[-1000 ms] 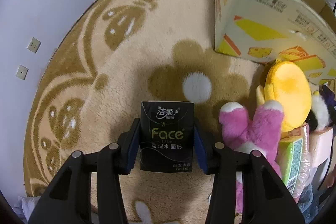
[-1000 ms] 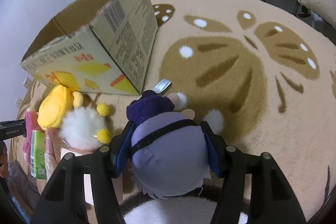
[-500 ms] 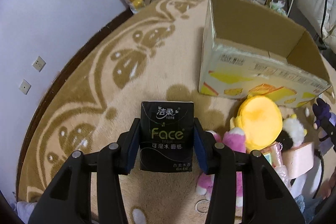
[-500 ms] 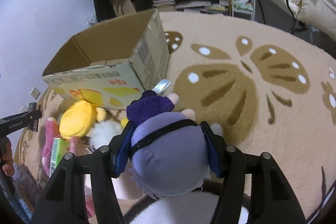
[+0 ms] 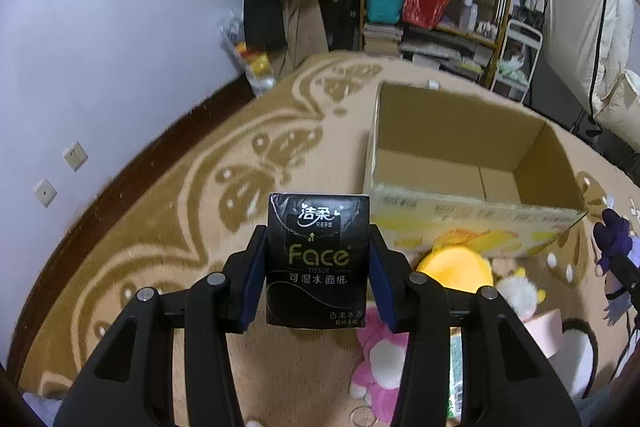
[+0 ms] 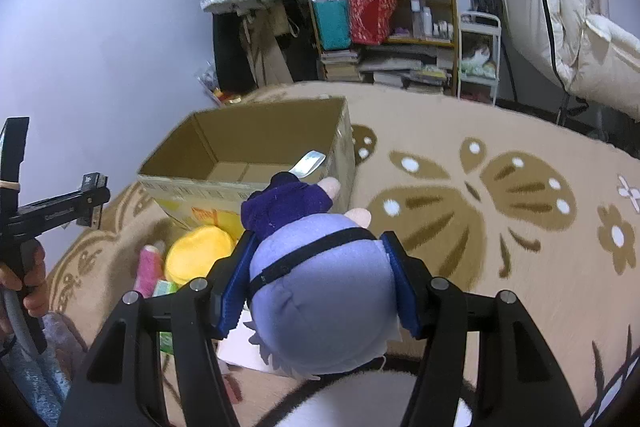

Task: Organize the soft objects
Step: 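Close the right tool on the plush doll while the left tool closes on the tissue pack, then carry the doll into the box with the right tool while the left tool drops the tissue pack in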

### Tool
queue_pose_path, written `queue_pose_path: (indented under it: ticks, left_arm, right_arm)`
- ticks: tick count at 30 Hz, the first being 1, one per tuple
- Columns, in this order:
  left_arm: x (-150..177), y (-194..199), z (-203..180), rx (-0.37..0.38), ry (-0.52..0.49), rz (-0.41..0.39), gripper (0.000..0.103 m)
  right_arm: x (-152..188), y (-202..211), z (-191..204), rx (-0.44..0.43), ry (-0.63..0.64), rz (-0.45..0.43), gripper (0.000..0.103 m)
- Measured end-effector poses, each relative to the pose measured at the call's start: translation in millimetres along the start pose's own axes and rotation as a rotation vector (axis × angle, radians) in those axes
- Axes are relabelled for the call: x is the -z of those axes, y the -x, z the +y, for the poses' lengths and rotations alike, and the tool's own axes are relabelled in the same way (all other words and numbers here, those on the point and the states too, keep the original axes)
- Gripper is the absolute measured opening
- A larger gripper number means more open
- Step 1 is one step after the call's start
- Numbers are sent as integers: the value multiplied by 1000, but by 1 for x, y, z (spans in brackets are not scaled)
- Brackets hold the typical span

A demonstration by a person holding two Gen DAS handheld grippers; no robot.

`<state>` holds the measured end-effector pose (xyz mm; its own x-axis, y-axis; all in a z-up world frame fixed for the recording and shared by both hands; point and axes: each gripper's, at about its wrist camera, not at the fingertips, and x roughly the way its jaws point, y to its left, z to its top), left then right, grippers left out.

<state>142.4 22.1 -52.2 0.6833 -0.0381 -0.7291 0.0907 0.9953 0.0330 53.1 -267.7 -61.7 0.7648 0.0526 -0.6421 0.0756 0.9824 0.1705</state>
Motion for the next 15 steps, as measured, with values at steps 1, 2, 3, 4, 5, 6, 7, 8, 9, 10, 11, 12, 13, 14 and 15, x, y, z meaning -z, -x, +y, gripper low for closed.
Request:
queue_pose_path:
  ticks: [1, 2, 3, 4, 5, 6, 7, 8, 9, 10, 11, 12, 13, 14, 15]
  left_arm:
    - [-3, 4, -1, 2, -2, -15, 45]
    - [-6, 7, -2, 7, -4, -33, 45]
    - [-10, 11, -3, 23, -6, -52, 45]
    - [-13, 13, -4, 37, -4, -67, 45]
    - [-16, 15, -6, 54, -3, -89, 45]
    - [-18, 16, -8, 57, -3, -102, 45]
    - [-21, 19, -11, 56, -6, -125, 45]
    - [-23, 19, -14, 55, -10, -138, 45]
    - [-26, 20, -16, 57, -19, -148, 45]
    - [-28, 20, -20, 61, -29, -154, 45]
    - [-31, 19, -23, 64, -38, -156, 45]
    - [-34, 19, -27, 68, -48, -162, 45]
    - [-36, 18, -30, 71, -50, -167, 45]
    - [-38, 17, -33, 69, -51, -171, 45]
    - [-40, 16, -37, 63, -51, -181, 45]
  right_arm:
    - [-2, 2, 1, -4, 4, -9, 65]
    - [-3, 3, 2, -6, 7, -17, 65]
    - [-5, 5, 3, -9, 10, -25, 65]
    - [-8, 6, 5, -13, 15, -34, 65]
    - [-10, 7, 6, -15, 17, -40, 65]
    - [-13, 8, 7, -20, 15, -45, 65]
    - [-16, 8, 7, -26, 12, -50, 65]
    - [-18, 10, 8, -32, 11, -60, 65]
    - [-20, 11, 9, -35, 13, -67, 65]
    - [-22, 12, 10, -38, 18, -75, 65]
    - [-26, 13, 13, -41, 28, -83, 65]
    - [-28, 13, 14, -43, 34, -88, 65]
    - [-32, 13, 16, -44, 45, -94, 65]
    - [-35, 13, 18, -43, 52, -98, 65]
    - [-38, 12, 20, -40, 60, -100, 65]
